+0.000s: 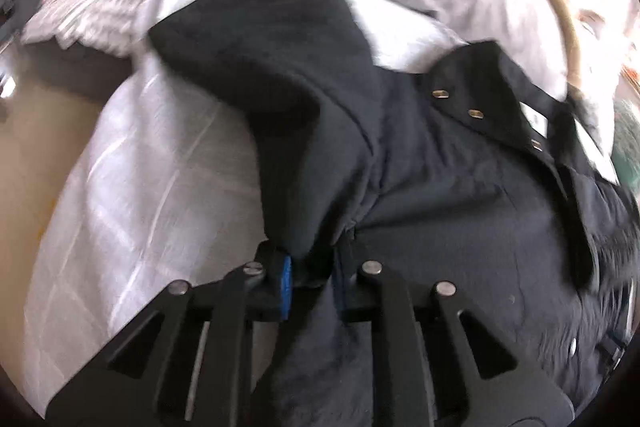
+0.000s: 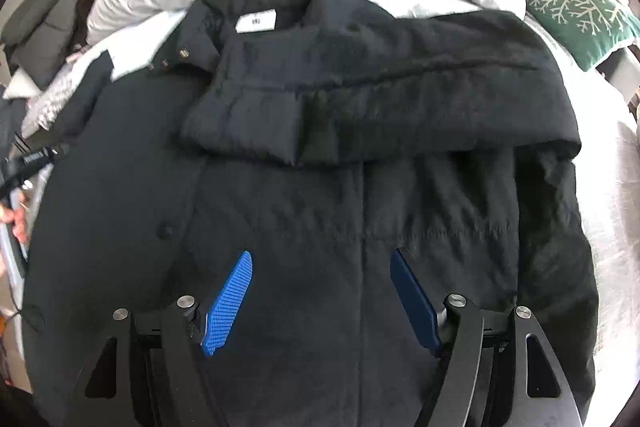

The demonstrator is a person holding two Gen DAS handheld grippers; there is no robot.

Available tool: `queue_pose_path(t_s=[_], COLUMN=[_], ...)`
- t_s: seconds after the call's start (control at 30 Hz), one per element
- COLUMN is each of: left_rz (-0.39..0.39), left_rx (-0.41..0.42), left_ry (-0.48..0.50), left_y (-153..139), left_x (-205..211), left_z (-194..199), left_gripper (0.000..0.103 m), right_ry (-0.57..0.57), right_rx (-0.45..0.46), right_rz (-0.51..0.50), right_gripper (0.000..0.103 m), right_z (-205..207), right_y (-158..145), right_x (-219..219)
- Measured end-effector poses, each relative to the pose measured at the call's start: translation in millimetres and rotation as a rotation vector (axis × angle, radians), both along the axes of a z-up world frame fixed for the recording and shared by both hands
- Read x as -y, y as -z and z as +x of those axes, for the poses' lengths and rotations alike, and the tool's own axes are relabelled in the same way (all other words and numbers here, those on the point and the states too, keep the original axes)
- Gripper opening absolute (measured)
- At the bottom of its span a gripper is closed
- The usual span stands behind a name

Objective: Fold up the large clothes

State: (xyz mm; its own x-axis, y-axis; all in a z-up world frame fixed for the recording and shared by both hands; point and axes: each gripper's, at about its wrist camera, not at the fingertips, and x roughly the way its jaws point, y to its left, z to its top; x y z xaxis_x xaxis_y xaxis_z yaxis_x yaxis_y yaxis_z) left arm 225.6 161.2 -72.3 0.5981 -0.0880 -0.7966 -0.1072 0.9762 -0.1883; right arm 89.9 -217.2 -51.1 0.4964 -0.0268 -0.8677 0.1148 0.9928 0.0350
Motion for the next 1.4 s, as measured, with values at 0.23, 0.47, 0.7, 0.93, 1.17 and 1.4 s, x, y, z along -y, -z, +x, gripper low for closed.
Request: queue_pose_path(t_s=[0.23, 0.47, 0.7, 0.93, 1.17, 1.4], left_rz=[-0.233, -0.264, -0.501, -0.616, -0.201, 0.03], left_rx=[-0.026, 0.083, 0.026, 0.118, 0.368, 0.382], left_ry=[0.014, -0.034, -0.248, -0.32, -0.086, 0.269], left_y=[-1.4, -31.8, 8.1, 3.9, -85.0, -95.0], left_x=[-23.5, -63.2, -109.9, -123.8, -38.9, 73.8], left_z=[-5.0, 19.8, 85.1, 94.9, 70.2, 47.1], left_gripper=[0.049, 0.074, 0.074, 0.009, 0.008, 0.009], right_ry=[0.074, 0.062, 0.044, 0.026, 0.04, 0.047], right_rx=[-0.076, -0.066, -0.047, -0.046, -0.032, -0.011], right_rz=[0.027, 0.026, -0.024, -0.046, -0.049, -0.07], right_gripper=[0.074, 0.074, 0.074, 0.074, 0.074, 0.074], right_z=[1.9, 4.6, 10.4, 11.7, 10.1, 6.4], right_y=[17.4, 8.5, 1.1, -0.9, -8.4, -15.4], right_x=[25.6, 29.7, 26.6, 26.4, 31.3, 32.4])
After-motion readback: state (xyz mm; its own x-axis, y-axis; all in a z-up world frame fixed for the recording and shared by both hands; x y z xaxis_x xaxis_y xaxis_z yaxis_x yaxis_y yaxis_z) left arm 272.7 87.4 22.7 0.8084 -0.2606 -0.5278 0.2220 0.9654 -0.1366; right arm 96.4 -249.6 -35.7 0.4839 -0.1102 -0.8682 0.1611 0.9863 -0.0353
